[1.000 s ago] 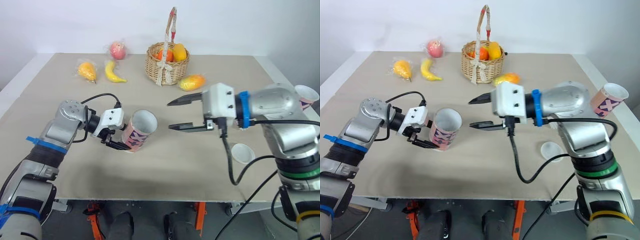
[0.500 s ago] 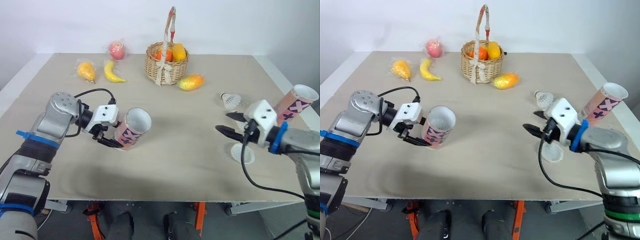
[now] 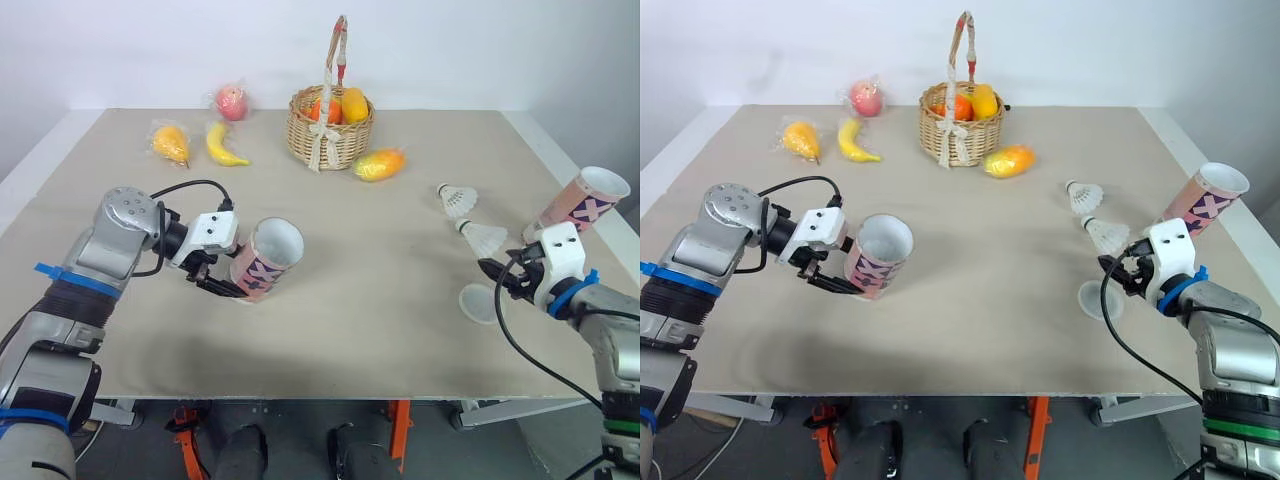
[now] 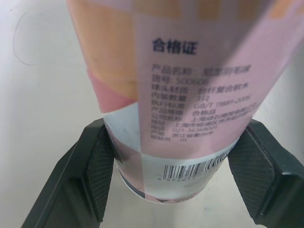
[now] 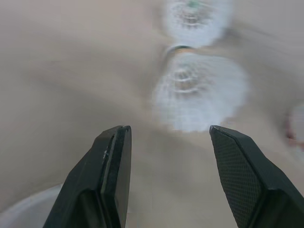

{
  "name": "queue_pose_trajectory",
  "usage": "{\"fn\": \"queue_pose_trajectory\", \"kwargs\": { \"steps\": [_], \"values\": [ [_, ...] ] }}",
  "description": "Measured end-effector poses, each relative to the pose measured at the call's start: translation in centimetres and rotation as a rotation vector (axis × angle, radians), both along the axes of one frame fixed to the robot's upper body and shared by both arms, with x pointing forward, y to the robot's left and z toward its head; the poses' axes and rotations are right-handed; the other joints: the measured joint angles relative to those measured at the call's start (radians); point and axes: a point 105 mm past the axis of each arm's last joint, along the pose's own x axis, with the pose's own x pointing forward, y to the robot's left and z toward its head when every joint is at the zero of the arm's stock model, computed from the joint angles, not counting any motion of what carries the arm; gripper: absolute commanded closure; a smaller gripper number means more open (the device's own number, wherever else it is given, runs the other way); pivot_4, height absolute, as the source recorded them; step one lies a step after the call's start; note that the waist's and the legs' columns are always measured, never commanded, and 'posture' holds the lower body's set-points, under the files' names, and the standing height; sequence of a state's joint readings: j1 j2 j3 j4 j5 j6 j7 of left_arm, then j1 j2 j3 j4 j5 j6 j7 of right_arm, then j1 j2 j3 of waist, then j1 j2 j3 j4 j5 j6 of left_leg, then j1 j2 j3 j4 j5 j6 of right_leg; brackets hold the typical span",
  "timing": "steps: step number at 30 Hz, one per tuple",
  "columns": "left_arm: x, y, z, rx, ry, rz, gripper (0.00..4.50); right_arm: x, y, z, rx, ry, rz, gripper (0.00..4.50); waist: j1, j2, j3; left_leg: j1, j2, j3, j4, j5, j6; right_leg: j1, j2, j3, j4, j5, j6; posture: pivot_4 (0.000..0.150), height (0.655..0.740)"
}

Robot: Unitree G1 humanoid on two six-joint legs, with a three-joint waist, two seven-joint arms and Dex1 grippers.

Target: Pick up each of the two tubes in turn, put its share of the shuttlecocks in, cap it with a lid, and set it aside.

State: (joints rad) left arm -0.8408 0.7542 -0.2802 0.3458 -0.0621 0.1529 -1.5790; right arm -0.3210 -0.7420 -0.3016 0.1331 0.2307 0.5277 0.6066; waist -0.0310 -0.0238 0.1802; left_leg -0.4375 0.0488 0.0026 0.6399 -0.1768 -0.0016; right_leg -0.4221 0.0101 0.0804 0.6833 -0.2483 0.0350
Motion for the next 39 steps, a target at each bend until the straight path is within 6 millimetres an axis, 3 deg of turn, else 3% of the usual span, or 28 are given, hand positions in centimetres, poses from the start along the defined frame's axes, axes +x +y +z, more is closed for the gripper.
{"fn": "queue_pose_trajectory", "kwargs": {
  "steps": [5,10,22,30,39],
  "values": [
    [-0.1,-0.1,-0.1,-0.001,0.003,0.0,1.24,2.4,0.1,-0.1,0.031,-0.001,-0.004,1.64,-0.008,0.0,0.0,0.0,0.0,0.0,-0.001,0.0,0.0,0.0,0.0,0.0,0.0,-0.001,0.0,0.15,0.74],
    [-0.2,-0.2,-0.4,-0.005,0.012,0.005,1.24,3.4,1.0,-0.5,0.046,0.013,0.045,1.64,-0.014,0.0,0.0,0.0,0.0,0.0,-0.001,0.0,0.0,0.0,0.0,0.0,0.0,-0.001,0.0,0.15,0.74],
    [-0.6,0.0,-0.5,-0.01,0.015,0.02,1.24,3.2,1.5,-0.9,0.055,0.026,0.101,1.64,-0.014,0.0,0.0,0.0,0.0,0.0,-0.001,0.0,0.0,0.0,0.0,0.001,0.0,-0.001,0.0,0.15,0.74],
    [-0.6,0.0,-0.5,-0.011,0.015,0.02,1.24,0.9,3.9,-0.2,0.063,0.036,0.273,1.64,-0.014,0.0,0.0,0.0,0.0,0.0,-0.001,0.0,0.0,0.0,0.0,0.0,0.0,-0.001,0.0,0.15,0.74],
    [-0.5,0.0,-0.6,-0.012,0.018,0.02,1.24,1.8,4.2,0.9,0.047,-0.001,0.242,1.64,-0.015,0.0,0.0,0.0,0.0,0.0,0.0,0.0,0.0,0.0,0.0,0.001,0.0,0.0,0.0,0.15,0.74]
  ]
}}
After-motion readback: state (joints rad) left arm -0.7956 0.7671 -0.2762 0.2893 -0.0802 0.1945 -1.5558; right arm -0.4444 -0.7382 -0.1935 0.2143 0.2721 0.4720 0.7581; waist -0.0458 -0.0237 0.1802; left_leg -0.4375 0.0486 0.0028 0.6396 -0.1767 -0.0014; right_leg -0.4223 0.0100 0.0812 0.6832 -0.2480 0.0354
